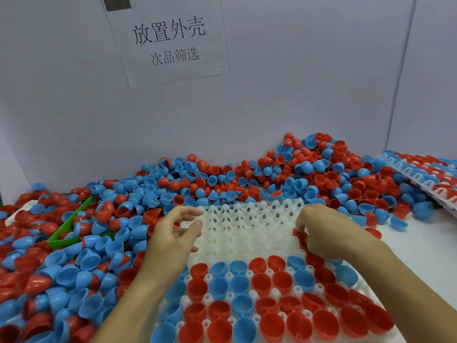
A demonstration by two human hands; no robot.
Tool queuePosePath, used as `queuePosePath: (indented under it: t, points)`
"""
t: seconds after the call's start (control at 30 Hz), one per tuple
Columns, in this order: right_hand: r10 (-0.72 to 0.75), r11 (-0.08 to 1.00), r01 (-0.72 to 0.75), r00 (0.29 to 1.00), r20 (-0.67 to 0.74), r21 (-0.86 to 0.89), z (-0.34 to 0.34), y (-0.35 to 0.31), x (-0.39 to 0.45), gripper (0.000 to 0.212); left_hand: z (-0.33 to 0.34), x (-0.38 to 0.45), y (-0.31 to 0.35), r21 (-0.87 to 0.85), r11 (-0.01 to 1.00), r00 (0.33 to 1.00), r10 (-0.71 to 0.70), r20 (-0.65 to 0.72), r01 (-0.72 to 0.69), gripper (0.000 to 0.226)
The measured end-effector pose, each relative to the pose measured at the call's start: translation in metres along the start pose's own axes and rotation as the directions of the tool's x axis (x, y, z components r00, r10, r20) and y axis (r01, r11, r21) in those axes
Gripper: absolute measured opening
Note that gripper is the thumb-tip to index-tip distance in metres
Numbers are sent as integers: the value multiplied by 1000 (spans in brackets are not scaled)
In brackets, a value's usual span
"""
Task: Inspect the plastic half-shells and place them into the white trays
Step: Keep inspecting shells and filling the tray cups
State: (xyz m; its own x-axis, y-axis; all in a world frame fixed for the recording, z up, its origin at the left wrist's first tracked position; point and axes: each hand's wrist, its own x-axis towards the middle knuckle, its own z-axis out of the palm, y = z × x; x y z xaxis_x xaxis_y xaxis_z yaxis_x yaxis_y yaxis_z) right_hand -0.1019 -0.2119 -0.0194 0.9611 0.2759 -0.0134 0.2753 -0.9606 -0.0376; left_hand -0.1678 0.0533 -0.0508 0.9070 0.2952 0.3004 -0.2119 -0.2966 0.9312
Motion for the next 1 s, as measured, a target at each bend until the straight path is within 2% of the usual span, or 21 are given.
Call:
queuePosePath:
  t: [0.23, 0.4, 0.53, 0.7, 0.83, 1.0]
  points:
    - [9, 1000, -9, 1000, 21, 6, -2, -1, 5, 25, 0, 0, 1, 6, 1000, 1000, -6, -5, 6, 16]
    - [8, 981, -23, 997, 80, 192, 0, 12, 3, 16, 0, 0, -2, 19, 1000, 1000, -13, -6, 13, 23]
    - [-14, 951, 4, 999, 33, 310, 4, 18, -1, 21, 0, 1, -3, 37, 999, 1000, 9, -24, -8, 27]
    - [-31, 939, 39, 999, -30, 341, 8, 25, -2, 30, -3, 0, -6, 87, 996, 998, 37, -43, -33, 30]
    - [-40, 930, 73, 994, -98, 360, 10, 29, 0, 25, -4, -1, -4, 142, 988, 996, 64, -58, -55, 30]
    - [0, 920, 58, 989, -149, 388, 16, 27, 2, 16, -7, -2, 3, 291, 944, 980, 183, -77, -153, 30]
